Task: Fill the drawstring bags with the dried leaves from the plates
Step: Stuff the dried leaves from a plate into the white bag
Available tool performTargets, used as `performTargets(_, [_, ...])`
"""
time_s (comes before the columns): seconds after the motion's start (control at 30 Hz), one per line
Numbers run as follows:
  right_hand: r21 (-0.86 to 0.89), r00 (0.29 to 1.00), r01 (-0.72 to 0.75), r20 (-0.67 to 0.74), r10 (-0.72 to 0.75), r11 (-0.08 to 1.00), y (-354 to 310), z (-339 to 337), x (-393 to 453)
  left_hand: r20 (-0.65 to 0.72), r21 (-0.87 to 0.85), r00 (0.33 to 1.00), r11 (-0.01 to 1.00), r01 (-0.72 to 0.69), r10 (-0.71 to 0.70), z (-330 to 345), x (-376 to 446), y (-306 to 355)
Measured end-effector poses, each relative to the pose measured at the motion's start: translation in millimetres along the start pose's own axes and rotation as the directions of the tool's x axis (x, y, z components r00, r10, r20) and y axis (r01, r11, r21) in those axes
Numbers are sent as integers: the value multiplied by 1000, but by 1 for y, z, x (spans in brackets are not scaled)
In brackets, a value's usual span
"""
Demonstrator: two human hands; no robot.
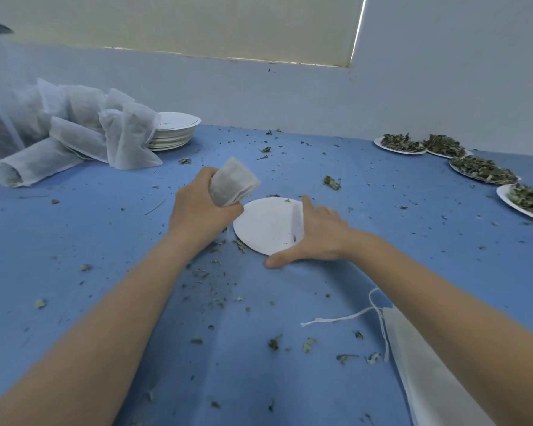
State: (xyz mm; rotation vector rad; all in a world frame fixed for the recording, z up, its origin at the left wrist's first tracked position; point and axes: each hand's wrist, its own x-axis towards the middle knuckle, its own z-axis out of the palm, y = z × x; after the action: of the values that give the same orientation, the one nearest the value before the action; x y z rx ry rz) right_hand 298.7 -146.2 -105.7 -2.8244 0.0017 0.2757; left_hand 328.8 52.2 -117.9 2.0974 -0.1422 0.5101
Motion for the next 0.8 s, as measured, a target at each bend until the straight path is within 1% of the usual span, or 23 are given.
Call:
performTargets(0.1, [79, 1000, -5, -19, 7, 997, 0, 2, 2, -27, -19, 999, 999, 46, -46, -2, -4, 4])
performTargets(0.2, [140, 994, 30, -112, -14, 990, -8, 1, 4, -32, -68, 995, 993, 96, -98, -11, -1, 7])
performTargets(0.3, [232, 979, 105, -196, -59, 967, -31, -11, 16, -46, -138, 991, 983, 122, -129, -32, 11, 11])
performTargets(0.43, [291, 934, 234, -332, -131, 928, -79, -36, 54, -132, -204, 975, 968, 149, -178, -70, 42, 6])
performTargets(0.5, [302, 919, 266, -365, -147, 916, -105, -48, 79, -201, -203, 956, 964, 170, -211, -89, 64, -5])
performTargets(0.57, [312, 923, 263, -358, -144, 913, -130, -58, 109, -270, -208, 931, 959, 193, -246, -105, 89, -21])
performTargets(0.67, [304, 937, 221, -330, -115, 927, -163, -68, 160, -345, -197, 891, 951, 238, -294, -120, 125, -52])
performTargets(0.73, [288, 945, 160, -320, -62, 944, -183, -70, 196, -375, -164, 866, 943, 289, -330, -124, 147, -77])
performTargets(0.8, [228, 948, 60, -319, 16, 972, -198, -70, 231, -405, -120, 838, 930, 348, -366, -126, 169, -103])
